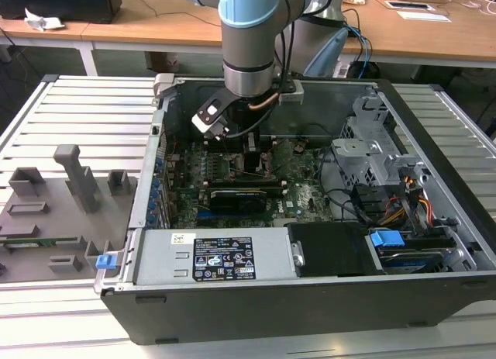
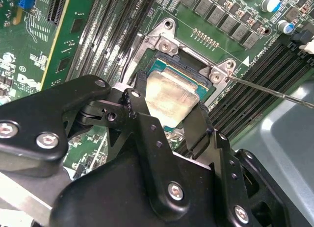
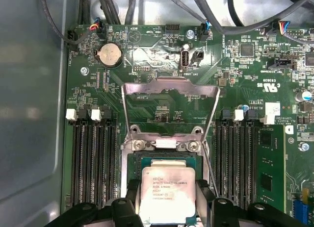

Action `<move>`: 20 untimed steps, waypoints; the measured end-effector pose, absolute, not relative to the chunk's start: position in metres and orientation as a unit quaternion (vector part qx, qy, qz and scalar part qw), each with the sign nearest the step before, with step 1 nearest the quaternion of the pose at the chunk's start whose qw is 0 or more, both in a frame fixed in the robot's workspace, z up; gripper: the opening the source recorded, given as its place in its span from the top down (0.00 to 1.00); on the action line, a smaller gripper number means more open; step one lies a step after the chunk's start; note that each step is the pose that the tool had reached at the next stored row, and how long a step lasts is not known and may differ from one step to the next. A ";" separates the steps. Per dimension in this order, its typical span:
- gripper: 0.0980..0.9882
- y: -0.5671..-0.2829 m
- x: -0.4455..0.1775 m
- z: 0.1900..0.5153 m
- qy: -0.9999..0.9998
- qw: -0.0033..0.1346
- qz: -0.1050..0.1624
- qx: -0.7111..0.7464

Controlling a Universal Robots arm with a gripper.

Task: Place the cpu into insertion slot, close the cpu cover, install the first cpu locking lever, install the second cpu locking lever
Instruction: 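Place the cpu into insertion slot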

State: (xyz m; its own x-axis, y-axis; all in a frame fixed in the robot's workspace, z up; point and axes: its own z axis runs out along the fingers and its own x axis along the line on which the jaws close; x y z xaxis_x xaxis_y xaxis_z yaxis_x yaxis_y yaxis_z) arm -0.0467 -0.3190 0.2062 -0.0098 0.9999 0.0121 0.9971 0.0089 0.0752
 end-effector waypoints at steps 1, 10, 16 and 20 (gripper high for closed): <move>0.51 -0.319 -0.047 0.206 0.710 0.022 0.031 0.703; 0.51 -0.318 -0.048 0.203 0.708 0.022 0.031 0.706; 0.51 -0.318 -0.048 0.203 0.707 0.022 0.031 0.706; 0.51 -0.318 -0.048 0.204 0.707 0.022 0.031 0.706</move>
